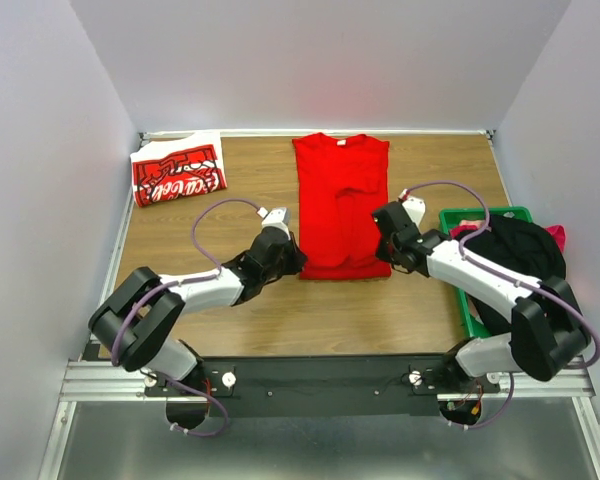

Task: Fold and stack the t-shirts
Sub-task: Fold the tshirt

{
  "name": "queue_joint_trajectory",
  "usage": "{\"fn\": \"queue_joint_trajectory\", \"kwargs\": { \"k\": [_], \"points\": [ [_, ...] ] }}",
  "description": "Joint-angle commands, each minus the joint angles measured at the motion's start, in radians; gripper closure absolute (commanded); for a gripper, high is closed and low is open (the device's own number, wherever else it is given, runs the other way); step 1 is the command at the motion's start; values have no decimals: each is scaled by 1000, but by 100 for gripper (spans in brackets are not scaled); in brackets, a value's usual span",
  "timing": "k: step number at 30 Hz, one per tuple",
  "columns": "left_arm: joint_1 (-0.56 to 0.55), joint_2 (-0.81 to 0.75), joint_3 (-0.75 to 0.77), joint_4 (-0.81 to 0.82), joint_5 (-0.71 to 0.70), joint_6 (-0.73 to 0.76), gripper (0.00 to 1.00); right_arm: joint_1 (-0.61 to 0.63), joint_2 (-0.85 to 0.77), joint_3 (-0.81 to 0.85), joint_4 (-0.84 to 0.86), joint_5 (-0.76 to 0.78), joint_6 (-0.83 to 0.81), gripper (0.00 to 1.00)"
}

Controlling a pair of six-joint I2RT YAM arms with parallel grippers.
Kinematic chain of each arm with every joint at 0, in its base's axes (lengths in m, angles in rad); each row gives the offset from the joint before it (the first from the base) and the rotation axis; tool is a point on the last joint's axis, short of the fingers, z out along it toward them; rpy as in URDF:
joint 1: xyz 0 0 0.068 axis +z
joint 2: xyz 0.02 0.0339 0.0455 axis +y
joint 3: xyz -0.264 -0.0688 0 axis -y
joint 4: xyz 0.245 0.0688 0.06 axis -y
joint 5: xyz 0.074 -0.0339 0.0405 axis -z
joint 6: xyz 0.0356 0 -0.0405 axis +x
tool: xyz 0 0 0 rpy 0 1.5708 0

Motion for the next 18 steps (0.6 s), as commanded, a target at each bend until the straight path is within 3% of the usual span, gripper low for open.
{"fn": "queue_joint_trajectory", "kwargs": {
  "k": [1, 18],
  "points": [
    [33, 58, 70, 83, 36, 59, 100, -4, 61, 82, 78, 121, -53, 99],
    [198, 344, 372, 131, 148, 146, 100, -174, 366, 321, 212, 112, -238, 100]
  ]
}}
